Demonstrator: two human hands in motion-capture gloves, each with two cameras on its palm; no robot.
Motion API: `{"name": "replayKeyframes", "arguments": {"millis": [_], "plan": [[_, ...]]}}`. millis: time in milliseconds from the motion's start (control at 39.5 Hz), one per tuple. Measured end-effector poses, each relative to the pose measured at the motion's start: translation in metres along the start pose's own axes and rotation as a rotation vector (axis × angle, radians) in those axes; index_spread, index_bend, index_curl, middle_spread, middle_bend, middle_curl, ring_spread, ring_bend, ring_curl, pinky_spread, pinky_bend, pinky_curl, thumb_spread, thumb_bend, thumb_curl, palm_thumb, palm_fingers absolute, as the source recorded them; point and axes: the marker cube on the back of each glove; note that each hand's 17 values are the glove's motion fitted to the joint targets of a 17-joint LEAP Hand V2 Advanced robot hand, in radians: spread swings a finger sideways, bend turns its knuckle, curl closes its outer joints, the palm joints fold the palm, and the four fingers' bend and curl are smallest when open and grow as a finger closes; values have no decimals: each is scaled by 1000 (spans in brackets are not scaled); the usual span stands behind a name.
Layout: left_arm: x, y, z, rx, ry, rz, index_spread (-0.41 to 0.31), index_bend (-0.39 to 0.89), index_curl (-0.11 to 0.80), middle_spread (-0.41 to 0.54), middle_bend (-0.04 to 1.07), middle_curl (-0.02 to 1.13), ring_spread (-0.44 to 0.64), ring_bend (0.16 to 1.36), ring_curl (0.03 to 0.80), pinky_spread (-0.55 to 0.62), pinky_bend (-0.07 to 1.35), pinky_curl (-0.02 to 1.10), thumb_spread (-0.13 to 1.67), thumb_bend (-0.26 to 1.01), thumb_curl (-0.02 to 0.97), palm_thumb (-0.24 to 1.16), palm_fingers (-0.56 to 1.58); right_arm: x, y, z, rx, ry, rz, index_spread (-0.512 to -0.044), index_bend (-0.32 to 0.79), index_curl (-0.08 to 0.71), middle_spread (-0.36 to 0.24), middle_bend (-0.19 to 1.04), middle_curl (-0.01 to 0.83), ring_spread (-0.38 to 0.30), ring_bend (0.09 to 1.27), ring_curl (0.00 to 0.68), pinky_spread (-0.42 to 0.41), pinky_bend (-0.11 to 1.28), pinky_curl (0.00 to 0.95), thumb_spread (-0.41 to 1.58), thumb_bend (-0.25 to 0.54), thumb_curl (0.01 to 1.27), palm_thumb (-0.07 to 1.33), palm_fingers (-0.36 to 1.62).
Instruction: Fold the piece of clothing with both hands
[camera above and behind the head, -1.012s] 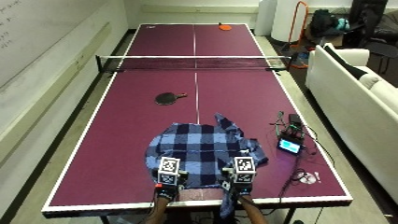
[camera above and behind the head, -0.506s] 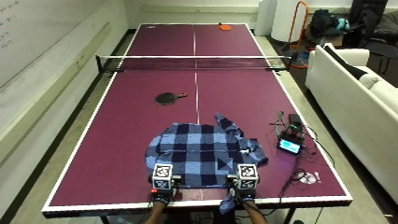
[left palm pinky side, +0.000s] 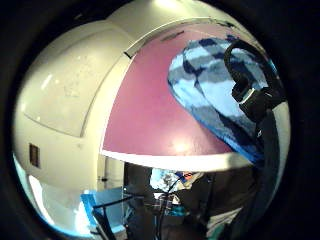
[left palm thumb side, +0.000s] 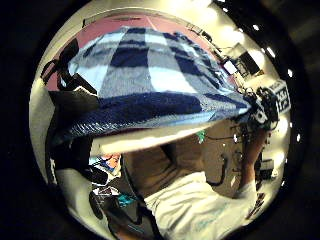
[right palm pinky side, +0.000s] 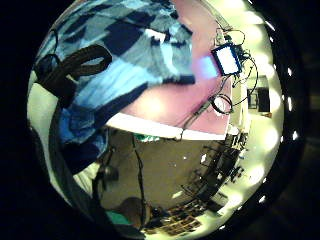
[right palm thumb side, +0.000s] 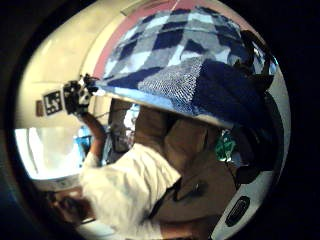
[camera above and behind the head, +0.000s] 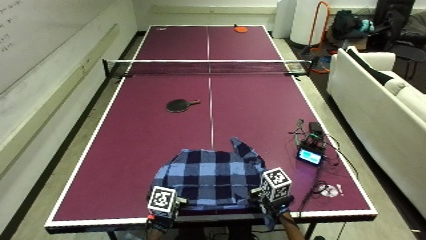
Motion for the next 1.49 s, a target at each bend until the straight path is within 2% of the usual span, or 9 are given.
{"name": "replayKeyframes", "arguments": {"millis": [177, 405, 607, 784, 911, 1113, 1189, 1341, 1493], "plan": [[-25, -34, -85, 158, -97, 41, -326, 186, 406, -336, 293, 421, -378, 651, 382, -233, 186, 351, 1139, 129, 322, 725, 1236, 4, -21, -76, 27, 5, -20, -328, 106, 339, -268, 347, 427, -282, 652, 413, -166, 287, 344, 1161, 196, 322, 949, 1270], [-19, -122, -67, -239, -94, -34, -345, 210, 437, -367, 373, 457, -395, 629, 389, -260, 163, 349, 1134, 96, 318, 770, 1273, 22, -153, -108, -116, -51, 108, -327, 85, 301, -268, 361, 442, -272, 734, 445, -290, 438, 388, 1147, 175, 320, 994, 1289], [-20, -175, -45, -442, -160, -136, -353, 226, 463, -379, 415, 479, -397, 636, 400, -256, 155, 343, 1150, 68, 312, 793, 1265, 7, -207, -115, -351, -113, 271, -327, 98, 286, -264, 418, 464, -259, 772, 460, -324, 460, 396, 1133, 144, 316, 1016, 1282], [-24, -202, 34, -267, -109, -150, -340, 171, 465, -375, 455, 497, -393, 657, 410, -214, 147, 333, 1173, 48, 303, 811, 1184, 29, -220, -100, 4, -181, 446, -330, 67, 251, -262, 449, 471, -260, 768, 457, -228, 409, 384, 1097, 59, 302, 948, 1039], [-25, -181, 43, -149, -114, -130, -260, 104, 427, -298, 278, 478, -341, 633, 428, -91, 222, 371, 1185, 31, 300, 817, 775, 42, -179, -90, 122, -205, 601, -332, 138, 279, -231, 376, 456, -233, 630, 435, -105, 381, 387, 1105, -1, 291, 889, 854], [-24, -111, 38, -231, -82, -108, -220, 121, 390, -254, 173, 421, -300, 602, 392, -8, 215, 364, 1184, -15, 293, 792, 777, 59, -93, -32, 148, -195, 775, -323, 130, 282, -188, 290, 428, -177, 500, 382, -3, 376, 366, 1153, -15, 299, 881, 809], [-22, -79, 13, -278, -50, -129, -215, 143, 388, -241, 166, 412, -267, 582, 387, 15, 199, 364, 1206, -40, 276, 719, 761, 71, -80, -2, 116, -127, 874, -314, 97, 277, -156, 255, 423, -127, 473, 383, 50, 403, 380, 1162, -39, 294, 823, 704], [-15, -65, 46, -346, 109, -128, -198, 191, 411, -147, 130, 390, -154, 558, 390, 203, 152, 357, 1239, -92, 203, 427, 599, 70, -53, 10, 71, 18, 983, -274, 72, 245, -93, 174, 395, -36, 485, 380, 163, 437, 384, 1179, -35, 286, 725, 501], [-7, -68, 52, -330, 138, -130, -161, 176, 414, -24, 116, 347, -4, 538, 383, 350, 204, 355, 1282, -58, 161, 241, 439, 73, -48, 21, 100, 138, 1007, -260, 74, 216, -83, 205, 392, -59, 577, 379, 198, 360, 348, 1215, -2, 299, 774, 531]]}}
